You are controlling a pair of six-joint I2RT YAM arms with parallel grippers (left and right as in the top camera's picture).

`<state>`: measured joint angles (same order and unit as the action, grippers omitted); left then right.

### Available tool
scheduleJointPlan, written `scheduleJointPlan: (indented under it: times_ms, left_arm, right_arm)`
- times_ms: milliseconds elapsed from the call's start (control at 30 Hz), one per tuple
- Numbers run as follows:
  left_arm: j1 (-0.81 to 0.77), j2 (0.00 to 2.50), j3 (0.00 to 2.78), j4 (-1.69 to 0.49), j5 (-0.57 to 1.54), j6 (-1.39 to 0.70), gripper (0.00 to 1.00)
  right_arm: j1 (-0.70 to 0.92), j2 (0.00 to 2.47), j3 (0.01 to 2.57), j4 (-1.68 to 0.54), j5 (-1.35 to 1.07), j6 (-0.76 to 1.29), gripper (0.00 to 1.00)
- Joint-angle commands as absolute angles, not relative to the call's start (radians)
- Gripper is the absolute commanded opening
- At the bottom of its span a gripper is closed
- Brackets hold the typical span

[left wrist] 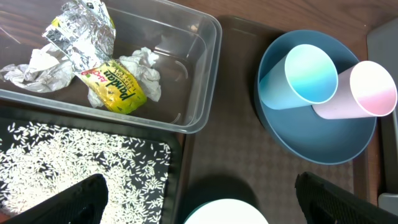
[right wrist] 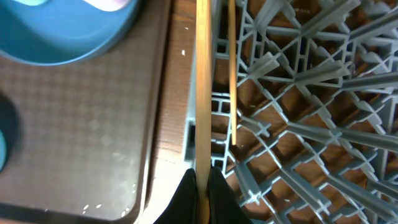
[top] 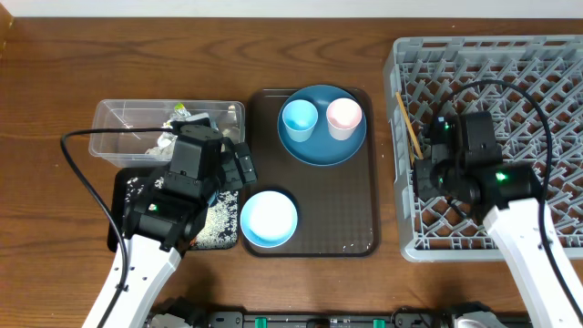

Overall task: Sort waste into correct bins and load items into the dishwasher rack
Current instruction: 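Carry the second chopstick with the right gripper into the rack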

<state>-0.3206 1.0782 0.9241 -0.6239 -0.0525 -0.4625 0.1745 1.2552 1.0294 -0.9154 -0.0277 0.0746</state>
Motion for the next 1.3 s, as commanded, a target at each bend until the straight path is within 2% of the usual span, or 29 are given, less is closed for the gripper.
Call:
scheduleJointPlan:
  times_ms: [0, 400, 733, 1067, 1100, 1267]
  left_arm:
    - [-0.315, 1.079, 0.94, -0.624, -0.065, -0.445, 0.98]
    - [-0.315, 1.079, 0.94, -0.624, -0.065, -0.445, 0.98]
    - [-0.315, 1.079, 0.94, -0.624, -0.065, -0.445, 0.98]
    - [-0.315, 1.079, 0.94, -0.624, -0.065, -0.445, 0.98]
    - [-0.315, 1.079, 0.94, -0.624, -0.065, -0.445, 0.98]
    - [-0.315, 1.079, 0.94, -0.624, -0.065, -0.446, 0.98]
  right_arm:
    - [0.15, 1.291, 1.046, -0.898, -0.035, 0.074, 0.01]
    - [0.149, 1.308, 1.046, -0.871, -0.026, 0.1, 0.01]
    - [0.149, 1.314, 1.032, -0.863, 0.076, 0.142, 0.01]
    - [0.149, 1.398, 1.032, -0.831, 0.075, 0.142, 0.01]
    - [0.149, 1.409, 1.032, -0.824, 0.075, 0.142, 0.03]
    - [0.149, 1.44, 1.032, -0.788, 0.076, 0.141, 0.34]
